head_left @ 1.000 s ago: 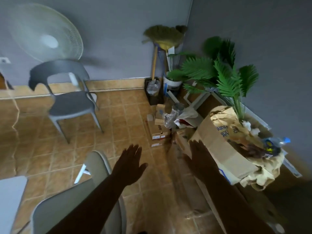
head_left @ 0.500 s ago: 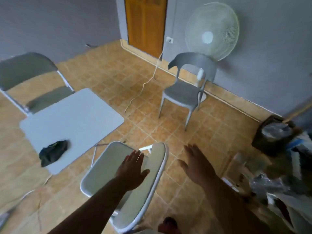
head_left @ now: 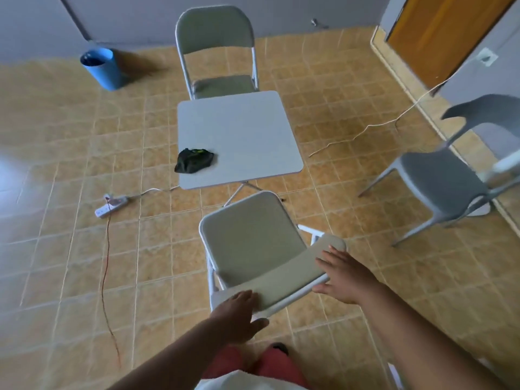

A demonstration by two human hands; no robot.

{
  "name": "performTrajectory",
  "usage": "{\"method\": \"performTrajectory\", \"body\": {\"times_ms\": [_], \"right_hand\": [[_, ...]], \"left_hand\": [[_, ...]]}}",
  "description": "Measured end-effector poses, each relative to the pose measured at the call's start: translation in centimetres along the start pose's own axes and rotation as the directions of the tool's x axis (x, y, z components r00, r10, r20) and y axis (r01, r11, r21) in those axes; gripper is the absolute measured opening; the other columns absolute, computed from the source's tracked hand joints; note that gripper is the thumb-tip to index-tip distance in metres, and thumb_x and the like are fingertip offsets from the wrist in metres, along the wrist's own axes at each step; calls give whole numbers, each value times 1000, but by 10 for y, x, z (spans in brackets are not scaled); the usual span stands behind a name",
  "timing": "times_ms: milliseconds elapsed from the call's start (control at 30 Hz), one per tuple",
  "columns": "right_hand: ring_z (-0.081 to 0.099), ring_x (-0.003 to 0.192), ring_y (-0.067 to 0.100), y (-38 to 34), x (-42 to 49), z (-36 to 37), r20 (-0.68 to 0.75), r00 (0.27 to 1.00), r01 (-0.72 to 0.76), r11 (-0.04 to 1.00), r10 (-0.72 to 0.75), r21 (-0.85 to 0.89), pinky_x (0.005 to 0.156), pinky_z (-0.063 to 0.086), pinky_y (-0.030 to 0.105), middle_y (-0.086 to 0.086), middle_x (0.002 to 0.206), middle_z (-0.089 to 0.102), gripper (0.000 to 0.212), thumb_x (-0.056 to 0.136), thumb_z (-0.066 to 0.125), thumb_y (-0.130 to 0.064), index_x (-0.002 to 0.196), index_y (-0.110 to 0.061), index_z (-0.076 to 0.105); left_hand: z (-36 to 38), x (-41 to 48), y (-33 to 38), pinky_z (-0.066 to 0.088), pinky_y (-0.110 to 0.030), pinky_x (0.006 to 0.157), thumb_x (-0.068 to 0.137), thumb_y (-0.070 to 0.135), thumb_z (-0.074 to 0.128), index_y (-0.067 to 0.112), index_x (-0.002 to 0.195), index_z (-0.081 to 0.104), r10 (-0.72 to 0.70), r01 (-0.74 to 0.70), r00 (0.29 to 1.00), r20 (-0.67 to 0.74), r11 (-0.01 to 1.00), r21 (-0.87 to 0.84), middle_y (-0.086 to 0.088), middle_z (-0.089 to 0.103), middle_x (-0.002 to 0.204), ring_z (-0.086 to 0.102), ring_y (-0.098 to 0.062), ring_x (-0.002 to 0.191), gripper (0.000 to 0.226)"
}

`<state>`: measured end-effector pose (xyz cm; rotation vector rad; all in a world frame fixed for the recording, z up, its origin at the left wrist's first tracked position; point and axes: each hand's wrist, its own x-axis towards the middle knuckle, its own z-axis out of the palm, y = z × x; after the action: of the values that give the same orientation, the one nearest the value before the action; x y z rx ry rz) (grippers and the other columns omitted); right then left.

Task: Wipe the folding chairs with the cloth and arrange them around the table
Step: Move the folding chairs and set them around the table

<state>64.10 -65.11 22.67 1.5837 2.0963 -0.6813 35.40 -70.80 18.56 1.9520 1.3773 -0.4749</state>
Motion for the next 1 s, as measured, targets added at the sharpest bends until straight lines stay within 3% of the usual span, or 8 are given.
{"method": "performTrajectory", "body": {"times_ms": [200,367,433,533,700,800,900,1000], "right_hand": [[27,142,23,2,16,17,-44,993,105,992,-108,-77,117,15,40,0,148,40,117,60,-11,-90,138,-22,43],[57,113,25,1,14,34,-201,974,84,992,-102,-96,100,45,41,1,115,64,70,80,28,-73,106,-19,64],[57,112,26,-2,13,40,-238,967,74,993,-94,-90,99,46,41,1,114,64,68,79,31,-71,106,-18,64],[59,105,27,-15,13,42,-297,950,75,992,-101,-97,93,50,40,2,107,64,67,79,32,-69,103,-15,65],[59,99,26,-45,25,40,-365,926,66,995,-91,-79,89,51,40,2,101,64,65,82,35,-69,102,-14,64],[57,101,28,-56,42,40,-348,935,44,996,-68,-76,96,47,45,4,103,63,71,86,25,-72,104,-14,62],[56,103,29,-60,59,34,-310,949,28,997,-47,-66,100,43,46,4,104,62,84,86,6,-76,106,-15,60],[51,108,26,-60,79,28,-309,951,0,998,-18,-58,105,37,43,1,109,59,73,83,22,-74,111,-17,57]], "left_hand": [[14,2,-5,32,-37,113,97,44,49,14,153,22,25,-28,999,-46,997,-72,-4,24,160,28,-24,144,69],[16,3,-7,31,-42,114,98,36,50,6,153,19,55,-55,997,-58,998,7,-14,20,161,27,-29,146,69],[17,1,-13,40,-41,107,92,40,61,4,149,30,77,-74,994,-73,996,46,-15,32,156,38,-28,141,74],[26,2,-33,57,-26,73,54,55,88,12,121,66,139,-132,981,-134,990,59,-5,69,121,69,-16,104,82],[17,-3,-66,56,-22,72,41,52,91,17,114,64,135,-121,971,-199,989,79,0,74,107,73,-13,91,85],[11,4,-87,59,-31,77,52,40,91,12,122,49,107,-108,968,-225,994,8,-9,71,115,71,-22,100,86],[-6,11,-98,44,-44,106,85,30,70,6,141,41,71,-77,967,-244,997,-13,-17,49,145,49,-32,132,68],[-27,19,-103,24,-43,118,100,30,49,6,150,29,31,-36,971,-237,999,-17,-14,28,158,26,-31,146,59]]}}
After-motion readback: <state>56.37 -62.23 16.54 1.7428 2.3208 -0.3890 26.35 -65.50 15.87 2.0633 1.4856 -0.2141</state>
